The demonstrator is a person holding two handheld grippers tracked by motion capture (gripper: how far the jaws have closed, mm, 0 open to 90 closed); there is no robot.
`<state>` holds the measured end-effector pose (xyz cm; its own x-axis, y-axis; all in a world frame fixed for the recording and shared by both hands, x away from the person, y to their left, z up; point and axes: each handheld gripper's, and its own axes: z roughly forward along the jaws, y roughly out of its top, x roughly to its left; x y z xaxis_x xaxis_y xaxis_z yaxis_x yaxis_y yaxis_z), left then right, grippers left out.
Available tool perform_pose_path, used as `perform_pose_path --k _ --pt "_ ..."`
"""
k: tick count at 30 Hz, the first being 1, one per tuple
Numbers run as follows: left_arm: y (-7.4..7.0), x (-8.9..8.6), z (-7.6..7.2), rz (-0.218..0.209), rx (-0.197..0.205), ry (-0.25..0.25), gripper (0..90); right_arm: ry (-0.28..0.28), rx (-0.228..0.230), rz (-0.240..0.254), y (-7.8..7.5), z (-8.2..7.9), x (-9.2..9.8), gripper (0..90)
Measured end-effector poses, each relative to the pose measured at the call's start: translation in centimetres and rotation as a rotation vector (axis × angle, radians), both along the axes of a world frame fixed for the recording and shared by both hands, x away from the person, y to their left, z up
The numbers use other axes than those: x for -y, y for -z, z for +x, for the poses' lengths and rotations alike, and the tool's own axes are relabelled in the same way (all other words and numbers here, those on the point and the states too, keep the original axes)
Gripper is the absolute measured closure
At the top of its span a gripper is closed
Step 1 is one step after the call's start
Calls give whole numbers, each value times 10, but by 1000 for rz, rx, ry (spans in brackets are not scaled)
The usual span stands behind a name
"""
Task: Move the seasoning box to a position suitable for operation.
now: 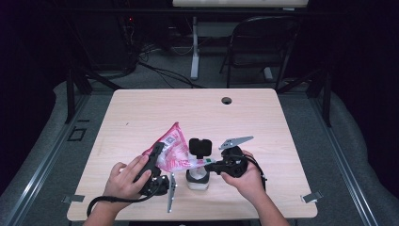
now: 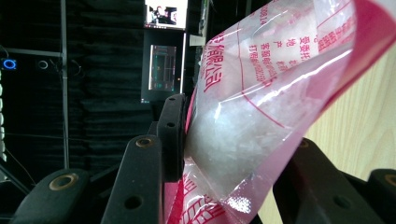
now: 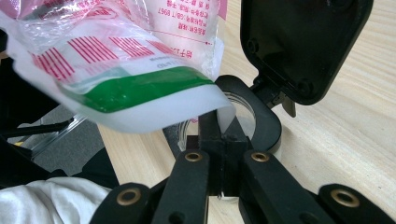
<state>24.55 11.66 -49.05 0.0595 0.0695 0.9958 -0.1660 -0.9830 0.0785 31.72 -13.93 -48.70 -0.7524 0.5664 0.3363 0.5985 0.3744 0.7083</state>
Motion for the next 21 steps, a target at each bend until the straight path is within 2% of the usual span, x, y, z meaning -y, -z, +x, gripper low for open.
perform_pose_path --k 21 --pt "1 2 0 -3 -2 9 643 7 -9 2 2 0 1 900"
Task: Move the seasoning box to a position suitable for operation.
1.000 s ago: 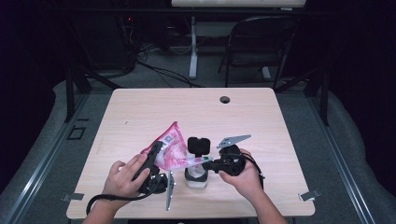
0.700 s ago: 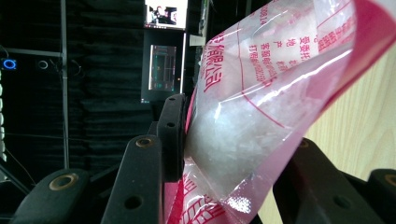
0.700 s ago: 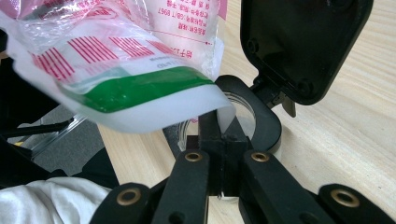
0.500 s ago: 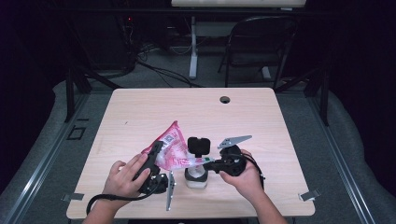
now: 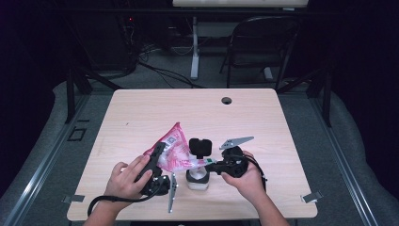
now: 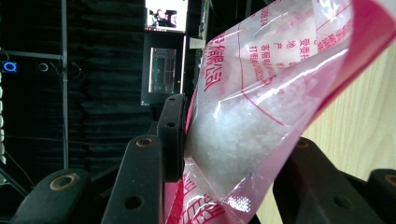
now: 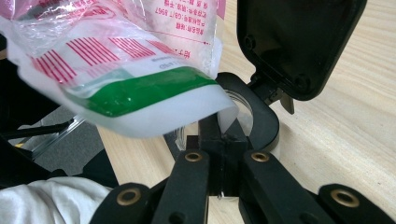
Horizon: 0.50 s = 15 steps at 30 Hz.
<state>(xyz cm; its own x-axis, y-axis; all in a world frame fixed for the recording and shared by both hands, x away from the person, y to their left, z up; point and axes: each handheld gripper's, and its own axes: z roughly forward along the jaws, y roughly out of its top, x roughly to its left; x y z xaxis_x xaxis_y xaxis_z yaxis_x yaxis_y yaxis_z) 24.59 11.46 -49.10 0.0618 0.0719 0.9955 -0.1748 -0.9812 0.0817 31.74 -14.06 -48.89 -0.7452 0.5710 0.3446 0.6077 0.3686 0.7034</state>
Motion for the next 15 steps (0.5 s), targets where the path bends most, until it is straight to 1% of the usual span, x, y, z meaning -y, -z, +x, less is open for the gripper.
perform_pose_path --k 8,9,10,11,13,15 --pt "-1 2 -1 5 11 7 643 3 -1 1 0 -1 2 900" --pt "-1 1 -1 -2 0 3 643 2 -1 1 0 -1 2 900" --pt "-2 1 -1 3 10 5 643 3 -1 3 0 -1 2 900" --pt "-2 1 -1 -2 1 -2 643 2 -1 3 0 -1 2 900" --pt "-2 1 -1 1 11 3 643 -2 -1 1 0 -1 2 900" --pt "-2 1 -2 -3 6 0 643 -1 0 -1 0 -1 1 900"
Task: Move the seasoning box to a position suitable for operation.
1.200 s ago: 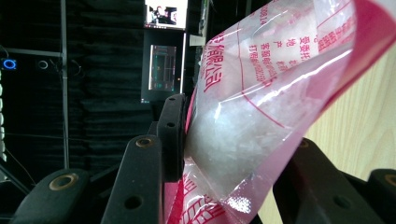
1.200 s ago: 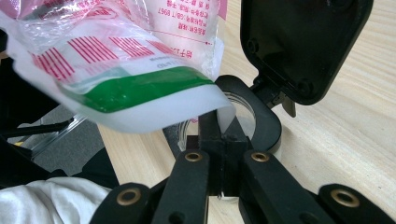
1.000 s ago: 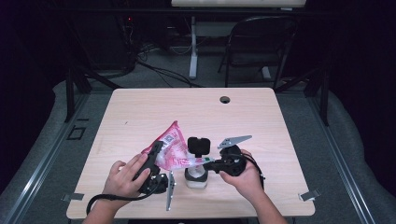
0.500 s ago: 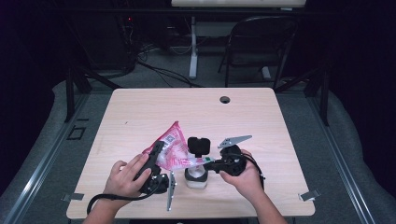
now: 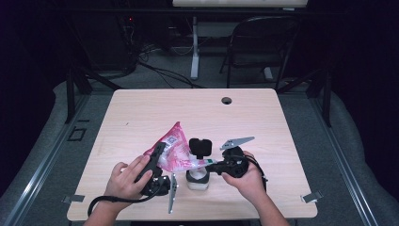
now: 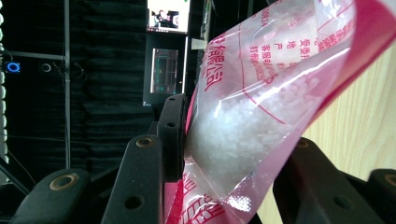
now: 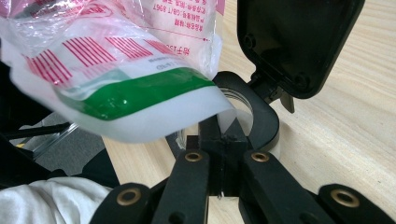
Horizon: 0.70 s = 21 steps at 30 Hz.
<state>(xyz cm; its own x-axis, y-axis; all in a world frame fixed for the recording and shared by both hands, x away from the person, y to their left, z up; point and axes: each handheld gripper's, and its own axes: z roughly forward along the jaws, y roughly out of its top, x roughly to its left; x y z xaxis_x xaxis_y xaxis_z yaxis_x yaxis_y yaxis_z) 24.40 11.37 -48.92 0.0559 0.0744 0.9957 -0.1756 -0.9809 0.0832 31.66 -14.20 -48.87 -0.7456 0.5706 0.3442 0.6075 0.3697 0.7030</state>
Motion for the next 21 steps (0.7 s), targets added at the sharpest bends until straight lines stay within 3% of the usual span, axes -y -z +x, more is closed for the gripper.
perform_pose_path --k 21 --pt "-1 1 0 -9 3 4 644 6 -3 3 0 -1 1 900"
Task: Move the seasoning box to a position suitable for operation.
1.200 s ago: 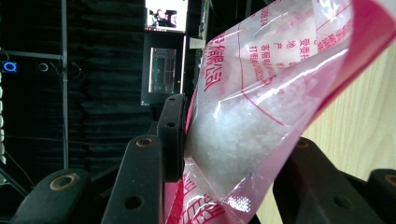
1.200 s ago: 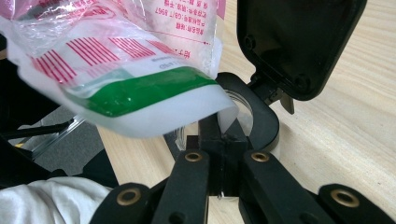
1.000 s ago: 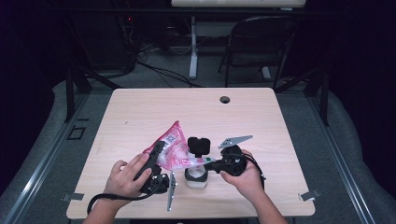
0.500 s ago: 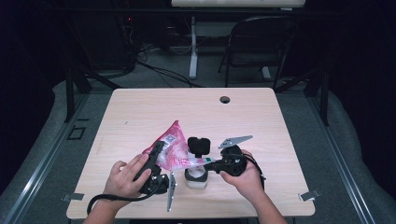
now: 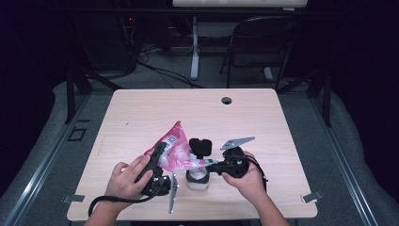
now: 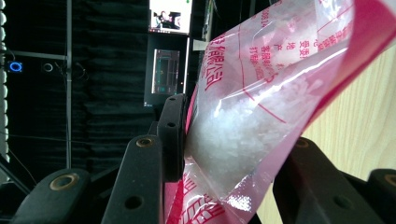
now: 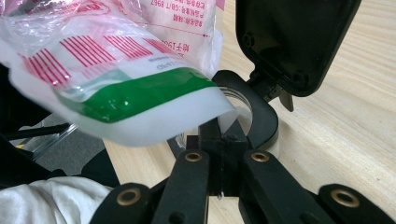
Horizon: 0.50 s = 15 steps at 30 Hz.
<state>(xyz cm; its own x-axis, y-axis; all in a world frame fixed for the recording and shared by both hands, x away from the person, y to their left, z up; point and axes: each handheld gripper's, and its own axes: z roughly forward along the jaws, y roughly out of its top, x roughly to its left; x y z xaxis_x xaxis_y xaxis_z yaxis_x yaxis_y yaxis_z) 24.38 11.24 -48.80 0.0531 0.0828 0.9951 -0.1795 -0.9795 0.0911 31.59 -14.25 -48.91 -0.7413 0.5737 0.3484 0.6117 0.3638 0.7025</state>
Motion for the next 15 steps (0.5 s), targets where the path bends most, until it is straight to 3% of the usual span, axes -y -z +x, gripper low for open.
perform_pose_path --k 15 --pt "-1 -1 0 -5 5 0 645 -3 -3 -2 1 -1 -2 900"
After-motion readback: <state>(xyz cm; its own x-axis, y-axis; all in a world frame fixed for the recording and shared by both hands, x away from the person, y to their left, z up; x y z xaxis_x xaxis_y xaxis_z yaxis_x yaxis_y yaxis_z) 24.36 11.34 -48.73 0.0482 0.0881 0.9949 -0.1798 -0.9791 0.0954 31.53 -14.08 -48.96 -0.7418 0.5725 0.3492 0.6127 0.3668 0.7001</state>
